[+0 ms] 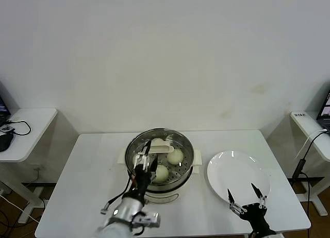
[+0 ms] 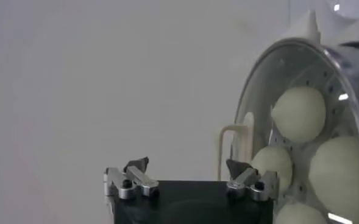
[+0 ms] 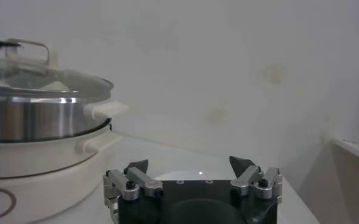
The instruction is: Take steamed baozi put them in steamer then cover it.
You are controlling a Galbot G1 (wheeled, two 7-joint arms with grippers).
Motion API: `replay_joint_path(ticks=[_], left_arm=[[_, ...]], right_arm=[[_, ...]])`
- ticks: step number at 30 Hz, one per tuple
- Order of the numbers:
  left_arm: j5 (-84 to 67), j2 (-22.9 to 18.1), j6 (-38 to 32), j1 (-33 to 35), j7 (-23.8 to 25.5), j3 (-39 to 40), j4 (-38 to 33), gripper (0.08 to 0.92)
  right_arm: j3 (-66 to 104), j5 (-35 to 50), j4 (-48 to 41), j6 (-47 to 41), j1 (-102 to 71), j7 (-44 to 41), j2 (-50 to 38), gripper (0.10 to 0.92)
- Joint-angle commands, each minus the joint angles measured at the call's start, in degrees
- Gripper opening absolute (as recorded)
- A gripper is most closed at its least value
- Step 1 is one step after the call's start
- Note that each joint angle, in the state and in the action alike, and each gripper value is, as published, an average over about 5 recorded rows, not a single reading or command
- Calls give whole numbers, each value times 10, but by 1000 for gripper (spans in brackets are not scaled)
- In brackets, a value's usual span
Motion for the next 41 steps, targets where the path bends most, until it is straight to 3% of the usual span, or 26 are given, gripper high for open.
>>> replay_joint_path(ticks=[1,6,11,17,41], left_arm=[[-597,12,-202,171,-171,-231,-47,823],[-808,9,-195,229,-199,-309,-38,823],[-907,-2,-239,283,-234,-303,-46,823],[-911,0,-261,298,-241,-298,-28,823],[-841,-11,-237,351,-225,-271,-21,823]], right_arm=[[-2,9,7,4,-9,-1,-13,823],[-14,19,11,3,-17,-2,-21,823],[-41,42,18,3,-33,1,-36,823],[-81,37,24,-2,-41,19,-44,823],[-126,-7,44,-45,-54,62,-55,823]])
